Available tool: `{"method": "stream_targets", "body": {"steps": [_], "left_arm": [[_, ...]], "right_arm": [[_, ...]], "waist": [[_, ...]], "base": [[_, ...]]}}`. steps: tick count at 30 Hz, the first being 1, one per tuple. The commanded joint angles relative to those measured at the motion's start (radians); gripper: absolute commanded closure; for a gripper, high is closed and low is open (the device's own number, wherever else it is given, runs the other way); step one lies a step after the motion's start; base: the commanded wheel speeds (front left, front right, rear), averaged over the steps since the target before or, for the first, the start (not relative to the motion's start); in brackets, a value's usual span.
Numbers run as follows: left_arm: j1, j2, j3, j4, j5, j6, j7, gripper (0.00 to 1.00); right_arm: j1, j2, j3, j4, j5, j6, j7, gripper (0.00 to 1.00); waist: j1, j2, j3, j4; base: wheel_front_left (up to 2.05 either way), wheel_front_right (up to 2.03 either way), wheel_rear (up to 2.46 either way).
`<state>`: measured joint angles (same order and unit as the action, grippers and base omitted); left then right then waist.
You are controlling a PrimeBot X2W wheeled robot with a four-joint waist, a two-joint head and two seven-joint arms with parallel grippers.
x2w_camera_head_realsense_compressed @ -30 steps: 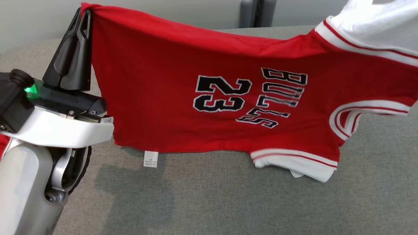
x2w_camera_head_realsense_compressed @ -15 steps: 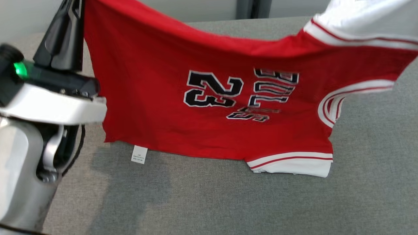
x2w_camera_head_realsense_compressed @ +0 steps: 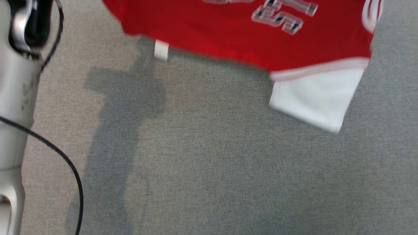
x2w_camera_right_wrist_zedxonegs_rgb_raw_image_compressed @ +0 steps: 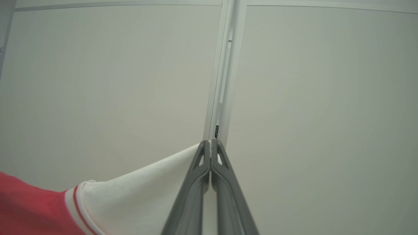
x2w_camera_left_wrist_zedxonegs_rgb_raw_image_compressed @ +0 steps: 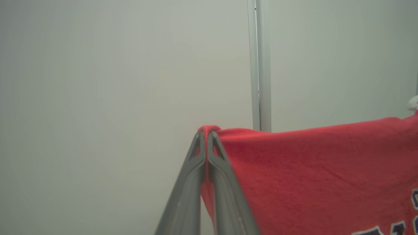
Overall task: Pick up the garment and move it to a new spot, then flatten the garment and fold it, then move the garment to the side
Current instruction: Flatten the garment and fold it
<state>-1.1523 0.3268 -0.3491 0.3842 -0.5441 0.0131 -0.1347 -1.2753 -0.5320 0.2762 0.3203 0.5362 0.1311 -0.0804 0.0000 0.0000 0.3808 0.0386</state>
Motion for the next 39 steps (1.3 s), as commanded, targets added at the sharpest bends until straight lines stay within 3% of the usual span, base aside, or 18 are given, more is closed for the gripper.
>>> {"method": "stream_targets", "body": {"steps": [1, 5, 8, 12, 19, 26, 30, 39], "left_arm": [[-0.049, -0.002, 0.001, 0.046, 0.008, -0.011, -0.017, 1.00], [-0.155, -0.029, -0.003, 0.194, 0.018, -0.032, -0.064, 1.00], [-0.203, -0.058, 0.002, 0.310, 0.000, -0.045, -0.077, 1.00], [-0.242, -0.084, -0.002, 0.459, -0.015, -0.067, -0.081, 1.00], [-0.234, -0.107, -0.007, 0.614, -0.037, -0.104, -0.103, 1.00], [-0.093, -0.153, -0.004, 0.645, -0.063, -0.134, -0.131, 1.00], [0.058, -0.165, 0.043, 0.537, -0.066, -0.141, -0.131, 1.00], [0.455, -0.162, 0.134, 0.282, -0.027, -0.143, -0.131, 1.00]], "right_arm": [[-0.059, 0.016, 0.019, 0.040, -0.009, -0.001, -0.025, 1.00], [-0.226, 0.078, 0.040, 0.197, 0.014, -0.001, -0.082, 1.00], [-0.296, 0.137, 0.058, 0.348, 0.076, -0.001, -0.018, 1.00], [-0.357, 0.169, 0.108, 0.480, 0.104, -0.001, 0.010, 1.00], [-0.312, 0.187, 0.202, 0.559, 0.163, -0.001, 0.017, 1.00], [-0.079, 0.116, 0.312, 0.445, 0.302, -0.001, -0.036, 1.00], [0.129, 0.055, 0.339, 0.319, 0.390, -0.001, -0.099, 1.00], [0.656, -0.015, 0.231, 0.044, 0.476, -0.001, -0.180, 1.00]], "waist": [[0.0000, 0.0000, 0.013, 0.007], [0.0000, 0.0000, 0.021, 0.009], [0.0000, 0.0000, 0.027, 0.015], [0.0000, 0.0000, 0.031, 0.012], [0.0000, 0.0000, 0.051, 0.006], [0.0000, 0.0000, 0.063, 0.017], [0.0000, 0.0000, 0.060, 0.014], [0.0000, 0.0000, 0.016, -0.003]], "base": [[0.00, 0.00, 0.00], [0.00, 0.00, 0.00], [0.00, 0.00, 0.00], [0.00, 0.00, 0.00], [0.00, 0.00, 0.00], [0.00, 0.00, 0.00], [0.00, 0.00, 0.00], [0.00, 0.00, 0.00]]}}
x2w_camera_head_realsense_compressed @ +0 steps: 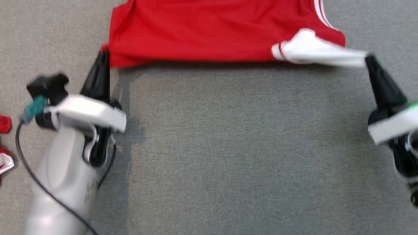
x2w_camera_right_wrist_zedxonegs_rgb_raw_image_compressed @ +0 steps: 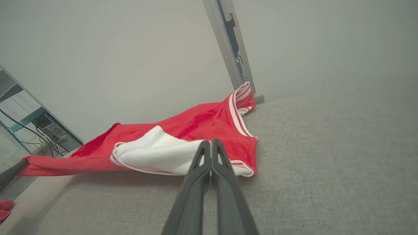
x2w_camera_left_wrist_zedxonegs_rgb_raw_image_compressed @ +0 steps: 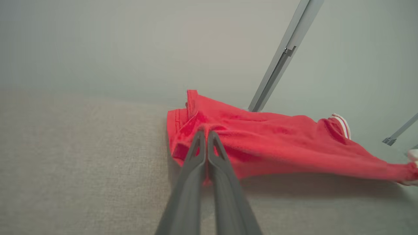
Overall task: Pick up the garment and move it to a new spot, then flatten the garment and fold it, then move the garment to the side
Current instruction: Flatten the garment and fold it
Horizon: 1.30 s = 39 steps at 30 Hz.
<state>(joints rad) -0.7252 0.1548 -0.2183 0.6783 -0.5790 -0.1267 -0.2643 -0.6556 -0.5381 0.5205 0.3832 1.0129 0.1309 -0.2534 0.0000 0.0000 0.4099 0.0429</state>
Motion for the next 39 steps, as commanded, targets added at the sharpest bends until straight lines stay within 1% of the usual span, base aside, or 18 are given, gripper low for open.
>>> {"method": "stream_targets", "body": {"steps": [1, 5, 8, 13, 19, 20, 24, 26, 30, 33, 36, 39], "left_arm": [[0.062, 0.017, 0.009, -0.040, 0.013, -0.003, -0.002, 1.00], [0.225, 0.052, 0.017, -0.141, 0.046, 0.030, -0.002, 1.00], [0.341, 0.076, 0.017, -0.238, 0.060, 0.067, 0.008, 1.00], [0.541, 0.107, 0.010, -0.442, 0.075, 0.156, 0.098, 1.00], [0.758, 0.137, 0.018, -0.705, 0.072, 0.260, 0.217, 1.00], [0.758, 0.137, 0.018, -0.705, 0.072, 0.260, 0.217, 1.00], [0.867, 0.156, 0.022, -0.840, 0.078, 0.318, 0.286, 1.00], [0.907, 0.165, 0.025, -0.894, 0.080, 0.339, 0.313, 1.00], [0.956, 0.175, 0.034, -0.963, 0.080, 0.368, 0.348, 1.00], [0.967, 0.181, 0.032, -0.993, 0.073, 0.378, 0.373, 1.00], [0.957, 0.184, 0.028, -1.003, 0.067, 0.378, 0.385, 1.00], [0.928, 0.192, 0.024, -1.005, 0.064, 0.366, 0.401, 1.00]], "right_arm": [[0.091, -0.008, -0.035, -0.055, -0.003, 0.000, -0.009, 1.00], [0.304, 0.005, -0.111, -0.170, -0.030, 0.000, -0.011, 1.00], [0.444, 0.015, -0.162, -0.246, -0.062, 0.000, 0.002, 1.00], [0.645, 0.054, -0.257, -0.378, -0.128, 0.000, 0.102, 1.00], [0.851, 0.150, -0.405, -0.550, -0.221, 0.000, 0.258, 1.00], [0.851, 0.150, -0.405, -0.550, -0.221, 0.000, 0.258, 1.00], [0.957, 0.225, -0.484, -0.664, -0.282, 0.000, 0.371, 1.00], [0.998, 0.262, -0.514, -0.716, -0.304, 0.000, 0.424, 1.00], [1.039, 0.318, -0.559, -0.792, -0.344, 0.000, 0.499, 1.00], [1.033, 0.341, -0.586, -0.829, -0.376, 0.000, 0.547, 1.00], [1.001, 0.337, -0.594, -0.846, -0.389, 0.000, 0.572, 1.00], [0.952, 0.314, -0.585, -0.845, -0.398, 0.000, 0.586, 1.00]], "waist": [[0.0000, 0.0000, -0.018, -0.011], [0.0000, 0.0000, -0.065, -0.030], [0.0000, 0.0000, -0.100, -0.039], [0.0000, 0.0000, -0.150, -0.045], [0.0000, 0.0000, -0.188, -0.040], [0.0000, 0.0000, -0.188, -0.040], [0.0000, 0.0000, -0.214, -0.035], [0.0000, 0.0000, -0.219, -0.032], [0.0000, 0.0000, -0.223, -0.031], [0.0000, 0.0000, -0.219, -0.030], [0.0000, 0.0000, -0.206, -0.027], [0.0000, 0.0000, -0.187, -0.027]], "base": [[0.00, 0.00, 0.00], [0.00, 0.00, 0.00], [0.00, 0.00, 0.00], [0.00, 0.00, 0.00], [0.00, 0.00, 0.00], [0.00, 0.00, 0.00], [0.00, 0.00, 0.00], [0.00, 0.00, 0.00], [0.00, 0.00, 0.00], [0.00, 0.00, 0.00], [0.00, 0.00, 0.00], [0.00, 0.00, 0.00]]}}
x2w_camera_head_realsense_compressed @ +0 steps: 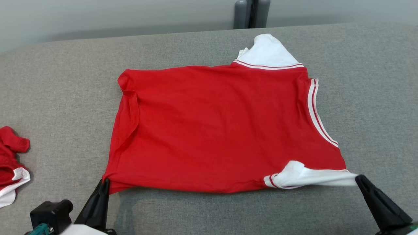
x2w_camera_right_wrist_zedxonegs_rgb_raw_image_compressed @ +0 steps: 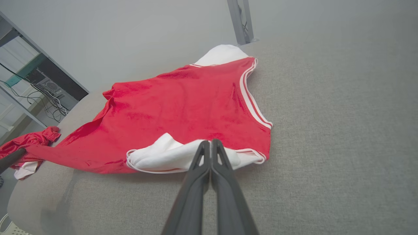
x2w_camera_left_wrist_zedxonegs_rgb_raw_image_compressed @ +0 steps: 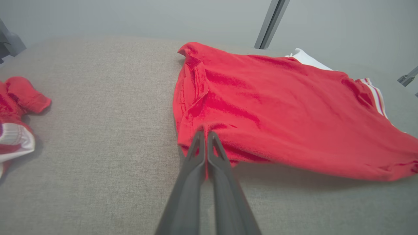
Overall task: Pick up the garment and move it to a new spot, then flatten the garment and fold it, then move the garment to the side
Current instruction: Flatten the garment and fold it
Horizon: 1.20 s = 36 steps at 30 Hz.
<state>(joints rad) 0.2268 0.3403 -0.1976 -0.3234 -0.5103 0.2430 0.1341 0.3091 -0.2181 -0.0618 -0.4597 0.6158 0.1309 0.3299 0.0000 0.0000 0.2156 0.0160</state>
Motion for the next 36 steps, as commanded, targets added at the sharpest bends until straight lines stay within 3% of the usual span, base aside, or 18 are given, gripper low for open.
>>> {"method": "stream_targets", "body": {"steps": [1, 7, 14, 26, 27, 28, 29, 30, 31, 36], "left_arm": [[-0.036, 0.008, 0.003, -0.003, -0.005, -0.005, 0.005, 1.00], [-0.126, 0.027, 0.006, 0.014, -0.011, -0.031, 0.029, 1.00], [-0.232, 0.028, 0.015, 0.082, -0.034, -0.059, 0.028, 1.00], [-0.344, -0.005, -0.017, 0.278, -0.067, -0.125, -0.012, 1.00], [-0.350, -0.007, -0.019, 0.291, -0.067, -0.129, -0.016, 0.66], [-0.354, -0.008, -0.022, 0.302, -0.065, -0.133, -0.023, 0.29], [-0.360, -0.011, -0.023, 0.311, -0.061, -0.136, -0.033, 0.00], [-0.365, -0.017, -0.023, 0.317, -0.059, -0.137, -0.047, 0.00], [-0.369, -0.022, -0.023, 0.320, -0.055, -0.136, -0.062, 0.00], [-0.366, -0.058, 0.002, 0.307, -0.037, -0.114, -0.184, 0.00]], "right_arm": [[-0.038, -0.016, 0.002, 0.001, -0.003, 0.000, 0.007, 1.00], [-0.227, -0.114, 0.064, 0.052, 0.007, 0.000, 0.021, 1.00], [-0.435, -0.214, 0.147, 0.194, 0.010, -0.001, -0.050, 1.00], [-0.621, -0.285, 0.351, 0.474, 0.047, 0.000, -0.262, 1.00], [-0.630, -0.282, 0.361, 0.491, 0.054, 0.000, -0.280, 1.00], [-0.637, -0.286, 0.368, 0.507, 0.052, 0.000, -0.299, 0.78], [-0.640, -0.288, 0.374, 0.523, 0.053, 0.000, -0.318, 0.51], [-0.640, -0.284, 0.375, 0.536, 0.059, 0.000, -0.336, 0.07], [-0.640, -0.283, 0.372, 0.545, 0.054, 0.000, -0.360, 0.00], [-0.606, -0.247, 0.321, 0.580, -0.002, 0.000, -0.473, 0.00]], "waist": [[0.0000, 0.0000, 0.015, 0.001], [0.0000, 0.0000, 0.087, 0.005], [0.0000, 0.0000, 0.177, 0.021], [0.0000, 0.0000, 0.240, 0.031], [0.0000, 0.0000, 0.239, 0.032], [0.0000, 0.0000, 0.238, 0.032], [0.0000, 0.0000, 0.236, 0.033], [0.0000, 0.0000, 0.231, 0.033], [0.0000, 0.0000, 0.226, 0.034], [0.0000, 0.0000, 0.186, 0.027]], "base": [[0.00, 0.00, 0.00], [0.00, 0.00, 0.00], [0.00, 0.00, 0.00], [0.00, 0.00, 0.00], [0.00, 0.00, 0.00], [0.00, 0.00, 0.00], [0.00, 0.00, 0.00], [0.00, 0.00, 0.00], [0.00, 0.00, 0.00], [0.00, 0.00, 0.00]]}}
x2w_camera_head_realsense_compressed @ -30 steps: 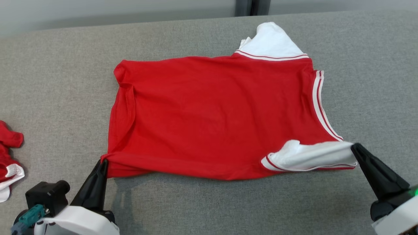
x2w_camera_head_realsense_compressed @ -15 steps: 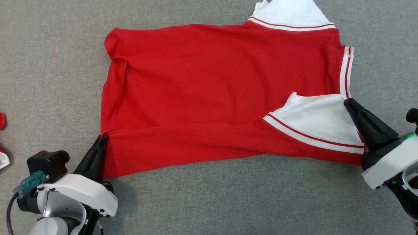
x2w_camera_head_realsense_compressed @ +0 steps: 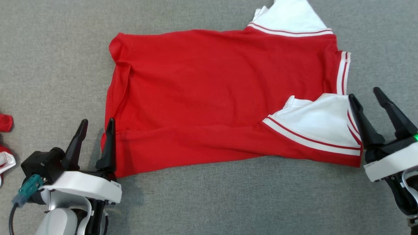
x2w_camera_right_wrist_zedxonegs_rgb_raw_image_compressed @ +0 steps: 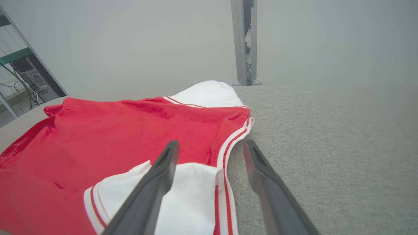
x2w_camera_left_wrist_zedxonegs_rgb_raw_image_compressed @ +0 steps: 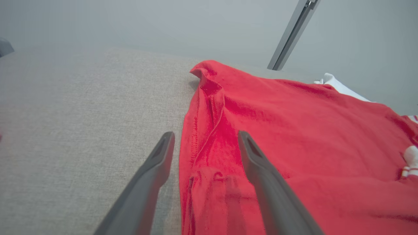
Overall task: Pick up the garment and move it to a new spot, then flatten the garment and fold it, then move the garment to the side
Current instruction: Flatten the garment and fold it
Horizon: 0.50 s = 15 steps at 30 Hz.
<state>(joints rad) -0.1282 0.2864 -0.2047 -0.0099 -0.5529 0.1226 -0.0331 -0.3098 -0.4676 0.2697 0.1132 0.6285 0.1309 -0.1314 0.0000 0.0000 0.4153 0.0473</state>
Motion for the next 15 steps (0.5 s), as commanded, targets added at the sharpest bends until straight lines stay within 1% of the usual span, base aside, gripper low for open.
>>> {"method": "stream_targets", "body": {"steps": [1, 5, 7, 12, 15], "left_arm": [[-0.010, -0.010, 0.011, -0.012, 0.016, 0.012, -0.043, 0.00], [-0.020, -0.034, 0.024, -0.032, 0.047, 0.030, -0.151, 0.00], [-0.025, -0.045, 0.026, -0.032, 0.061, 0.038, -0.183, 0.00], [-0.003, -0.052, 0.016, -0.017, 0.110, 0.054, -0.212, 0.00], [0.016, -0.050, 0.006, 0.001, 0.124, 0.055, -0.215, 0.00]], "right_arm": [[0.021, 0.018, -0.033, 0.013, -0.034, 0.000, -0.033, 0.00], [0.054, 0.097, -0.139, 0.009, -0.130, 0.000, -0.077, 0.00], [0.077, 0.139, -0.178, -0.005, -0.182, 0.000, -0.083, 0.00], [0.147, 0.221, -0.237, -0.046, -0.292, 0.000, -0.071, 0.00], [0.183, 0.250, -0.252, -0.057, -0.325, 0.000, -0.053, 0.00]], "waist": [[0.0000, 0.0000, -0.024, -0.006], [0.0000, 0.0000, -0.062, -0.009], [0.0000, 0.0000, -0.084, -0.009], [0.0000, 0.0000, -0.127, -0.011], [0.0000, 0.0000, -0.140, -0.012]], "base": [[0.00, 0.00, 0.00], [0.00, 0.00, 0.00], [0.00, 0.00, 0.00], [0.00, 0.00, 0.00], [0.00, 0.00, 0.00]]}}
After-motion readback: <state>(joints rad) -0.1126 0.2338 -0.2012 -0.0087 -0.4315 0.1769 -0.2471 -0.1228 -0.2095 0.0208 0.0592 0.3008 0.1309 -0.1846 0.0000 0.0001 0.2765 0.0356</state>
